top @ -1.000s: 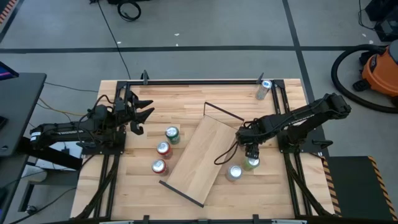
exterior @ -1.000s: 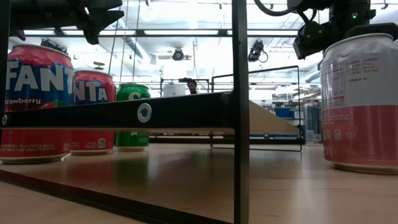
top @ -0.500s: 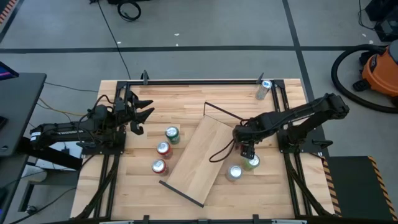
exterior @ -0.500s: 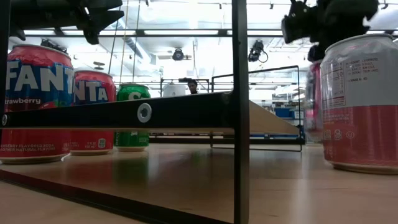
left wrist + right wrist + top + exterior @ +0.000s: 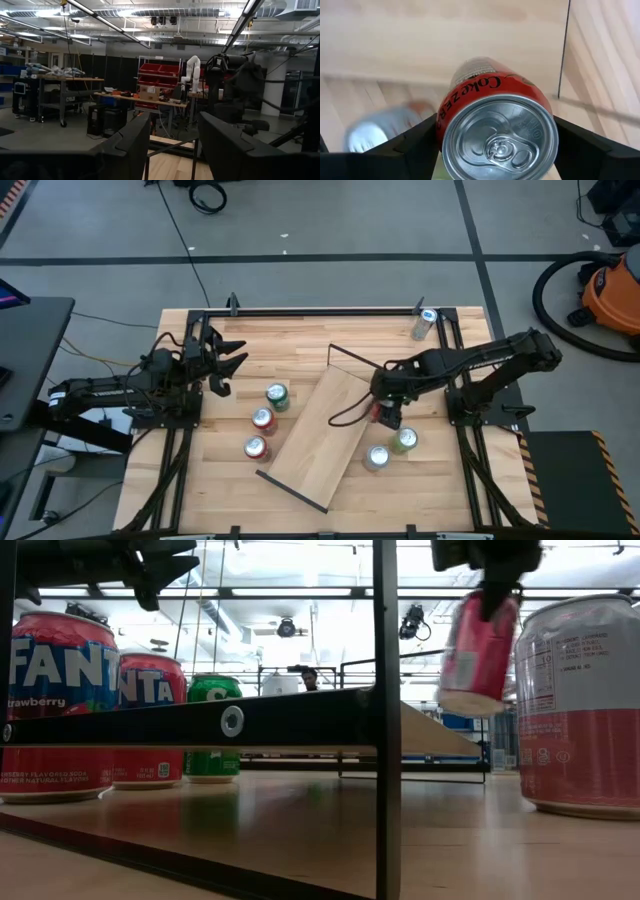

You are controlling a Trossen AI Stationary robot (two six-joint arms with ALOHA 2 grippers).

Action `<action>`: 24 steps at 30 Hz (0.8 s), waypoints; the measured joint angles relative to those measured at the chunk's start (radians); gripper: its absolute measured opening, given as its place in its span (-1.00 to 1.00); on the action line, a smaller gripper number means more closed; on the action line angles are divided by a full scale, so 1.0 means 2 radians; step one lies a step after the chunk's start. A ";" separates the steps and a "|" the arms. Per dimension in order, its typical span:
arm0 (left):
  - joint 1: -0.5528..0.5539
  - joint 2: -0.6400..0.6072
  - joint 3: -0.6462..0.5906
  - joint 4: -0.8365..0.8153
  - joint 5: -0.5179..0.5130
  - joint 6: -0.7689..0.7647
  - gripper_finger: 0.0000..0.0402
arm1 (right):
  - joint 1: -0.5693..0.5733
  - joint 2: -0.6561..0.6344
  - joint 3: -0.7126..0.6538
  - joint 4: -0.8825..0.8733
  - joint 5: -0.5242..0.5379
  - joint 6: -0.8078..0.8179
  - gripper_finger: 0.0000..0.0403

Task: Place canned beverage on shelf
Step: Put the red-black soda can on the shelf

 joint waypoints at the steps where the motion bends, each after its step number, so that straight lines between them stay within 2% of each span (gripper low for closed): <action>1: 0.000 0.000 0.000 0.000 0.000 -0.003 -0.12 | -0.003 0.000 0.000 0.010 0.003 -0.001 0.60; 9: -0.004 0.000 0.000 0.014 0.000 -0.008 -0.12 | -0.024 0.001 0.000 0.076 0.027 -0.030 0.60; 15: -0.004 0.000 0.000 0.014 0.000 -0.008 -0.12 | -0.043 0.037 0.004 0.112 0.021 -0.042 0.60; 19: -0.004 0.000 0.000 0.014 0.000 -0.008 -0.12 | -0.058 0.083 0.042 0.099 0.016 -0.051 0.60; 24: -0.004 0.000 0.000 0.014 0.000 -0.008 -0.12 | -0.073 0.148 0.128 0.041 0.024 -0.062 0.60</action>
